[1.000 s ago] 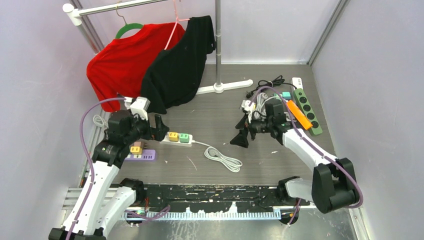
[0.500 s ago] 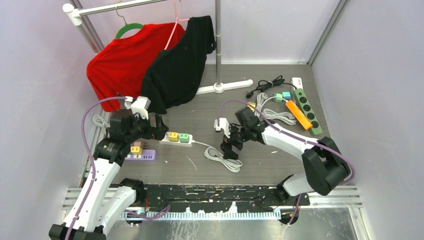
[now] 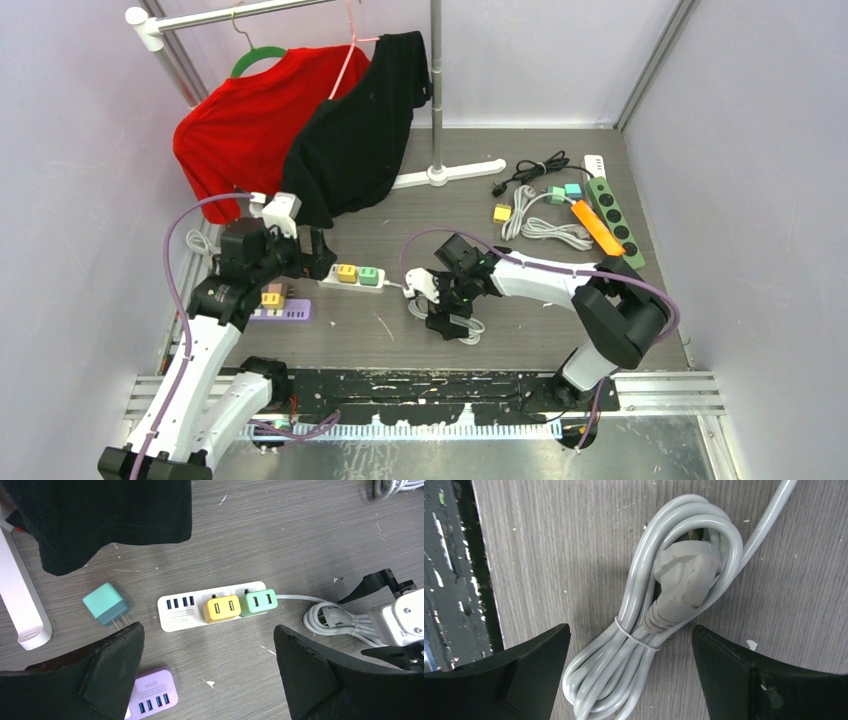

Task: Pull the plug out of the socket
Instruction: Move the socket to the center of the board, then remove the plug from the socket.

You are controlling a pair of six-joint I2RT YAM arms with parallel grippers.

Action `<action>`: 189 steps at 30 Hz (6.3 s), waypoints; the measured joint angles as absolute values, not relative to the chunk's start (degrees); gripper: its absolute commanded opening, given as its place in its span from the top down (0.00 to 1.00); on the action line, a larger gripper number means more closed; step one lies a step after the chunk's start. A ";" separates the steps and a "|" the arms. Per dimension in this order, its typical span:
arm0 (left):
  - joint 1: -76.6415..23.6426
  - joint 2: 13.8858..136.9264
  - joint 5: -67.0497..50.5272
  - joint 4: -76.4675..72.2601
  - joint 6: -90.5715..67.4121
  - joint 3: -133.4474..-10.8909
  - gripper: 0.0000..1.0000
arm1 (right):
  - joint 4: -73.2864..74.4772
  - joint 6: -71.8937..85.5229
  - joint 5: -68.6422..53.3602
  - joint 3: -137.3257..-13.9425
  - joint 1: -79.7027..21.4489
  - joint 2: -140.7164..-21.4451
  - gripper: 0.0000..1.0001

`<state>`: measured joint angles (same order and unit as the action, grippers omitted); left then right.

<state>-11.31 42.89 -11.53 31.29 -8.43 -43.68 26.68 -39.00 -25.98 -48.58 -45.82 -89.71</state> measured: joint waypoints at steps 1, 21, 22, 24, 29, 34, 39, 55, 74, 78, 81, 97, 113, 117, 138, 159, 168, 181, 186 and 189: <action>-11.31 42.89 -11.55 31.31 -8.40 -43.68 0.01 | 26.74 -39.13 -25.43 -48.66 -46.04 -90.00 0.11; -11.31 42.89 -11.55 31.35 -8.32 -43.68 0.00 | 30.41 -43.42 -19.44 -51.33 -42.52 -90.78 0.74; -11.31 42.87 -11.55 31.35 -8.29 -43.68 0.01 | 30.92 -43.92 -19.57 -51.46 -41.36 -90.76 0.77; -11.31 42.87 -11.55 31.35 -8.29 -43.68 0.00 | 32.10 -45.08 -19.81 -51.59 -38.98 -90.65 0.78; -11.31 42.81 -11.57 31.35 -8.29 -43.68 0.01 | 37.69 -49.76 -20.43 -51.99 -32.18 -90.26 0.80; -11.31 42.50 -11.60 31.35 -8.32 -43.68 0.01 | 44.47 -55.24 -18.41 -53.34 -25.36 -90.50 0.78; -11.31 42.46 -11.84 31.35 -8.32 -43.68 0.01 | 49.58 -58.08 -12.99 -55.48 -18.26 -92.88 0.72; -11.31 41.98 -13.54 31.33 -8.47 -43.66 0.01 | 56.01 -59.83 -11.75 -56.23 -6.79 -86.56 0.18; -11.40 42.24 -31.59 14.09 -23.90 -37.74 0.02 | 62.43 -71.99 -52.86 -63.07 -5.89 -69.36 0.00; -14.44 43.11 -33.78 3.14 -31.42 -31.81 0.03 | 64.47 -74.65 -59.27 -65.41 -7.73 -73.10 0.00; -22.37 43.66 -31.33 -0.91 -32.14 -29.04 0.03 | 63.44 -76.27 -60.75 -66.32 -10.92 -78.15 0.00; -47.31 44.80 -13.06 -23.66 -15.27 -7.29 0.01 | 40.91 -66.89 -42.92 -65.89 -23.92 -92.58 0.16; -47.33 39.20 -10.70 -24.77 -16.32 -4.95 0.03 | 38.94 -69.87 -37.78 -63.57 -27.05 -94.67 0.75; -49.67 43.55 -12.99 -27.00 -13.26 -4.99 0.04 | 41.17 -75.18 -39.79 -62.85 -27.05 -94.19 0.82; -66.11 82.85 -2.13 -47.03 3.33 -16.93 0.13 | 53.21 -89.86 -45.80 -53.39 -27.00 -85.69 0.87; -66.26 97.27 0.78 -58.63 -0.40 -19.59 1.00 | 54.61 -89.86 -47.55 -53.34 -27.62 -86.52 0.97; -65.71 97.27 -0.62 -60.23 -1.52 -18.44 1.00 | 53.82 -85.34 -46.00 -54.15 -28.47 -86.54 0.99; -64.73 98.08 -2.85 -62.57 -2.50 -17.69 1.00 | 58.48 -92.27 -47.51 -54.63 -27.68 -87.53 0.99; -64.53 98.13 -3.22 -62.50 -2.59 -17.78 1.00 | 55.57 -85.52 -47.18 -54.63 -28.10 -87.44 0.99; -64.36 98.30 -3.31 -62.70 -2.81 -17.82 1.00 | 54.19 -81.84 -46.37 -54.59 -27.55 -87.00 0.99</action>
